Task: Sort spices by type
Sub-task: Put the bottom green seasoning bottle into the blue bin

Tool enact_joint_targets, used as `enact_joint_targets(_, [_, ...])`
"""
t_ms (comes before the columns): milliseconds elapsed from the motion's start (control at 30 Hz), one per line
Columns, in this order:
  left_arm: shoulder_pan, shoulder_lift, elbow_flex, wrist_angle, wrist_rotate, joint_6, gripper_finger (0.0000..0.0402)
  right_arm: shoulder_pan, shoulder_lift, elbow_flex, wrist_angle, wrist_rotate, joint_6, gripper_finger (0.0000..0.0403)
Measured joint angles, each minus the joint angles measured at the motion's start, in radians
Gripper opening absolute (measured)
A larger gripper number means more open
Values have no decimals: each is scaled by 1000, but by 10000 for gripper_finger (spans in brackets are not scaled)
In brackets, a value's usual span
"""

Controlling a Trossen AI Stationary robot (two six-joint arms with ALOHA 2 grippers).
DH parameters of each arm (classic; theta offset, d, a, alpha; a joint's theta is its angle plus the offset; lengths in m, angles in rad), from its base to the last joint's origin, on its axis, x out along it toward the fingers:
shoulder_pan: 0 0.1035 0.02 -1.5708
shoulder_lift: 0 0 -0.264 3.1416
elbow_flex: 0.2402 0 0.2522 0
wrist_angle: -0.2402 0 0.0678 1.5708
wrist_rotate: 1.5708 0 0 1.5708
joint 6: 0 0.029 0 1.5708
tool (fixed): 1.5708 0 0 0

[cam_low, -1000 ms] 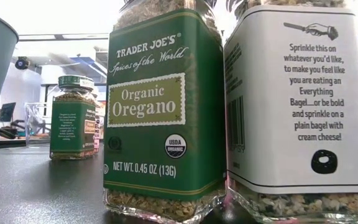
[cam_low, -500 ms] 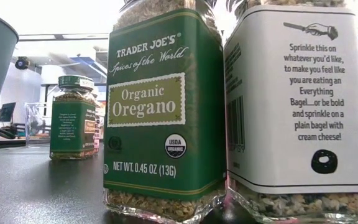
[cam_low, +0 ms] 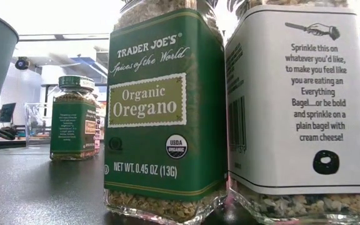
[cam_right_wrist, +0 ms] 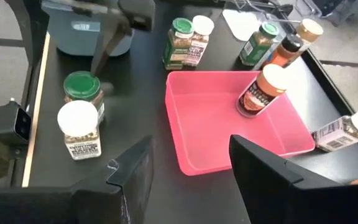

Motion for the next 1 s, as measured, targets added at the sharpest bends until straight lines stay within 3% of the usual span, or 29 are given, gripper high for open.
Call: enact_joint_targets(1000, [19, 75, 0, -8, -20, -113, 316, 0, -27, -59, 0, 5, -62, 199])
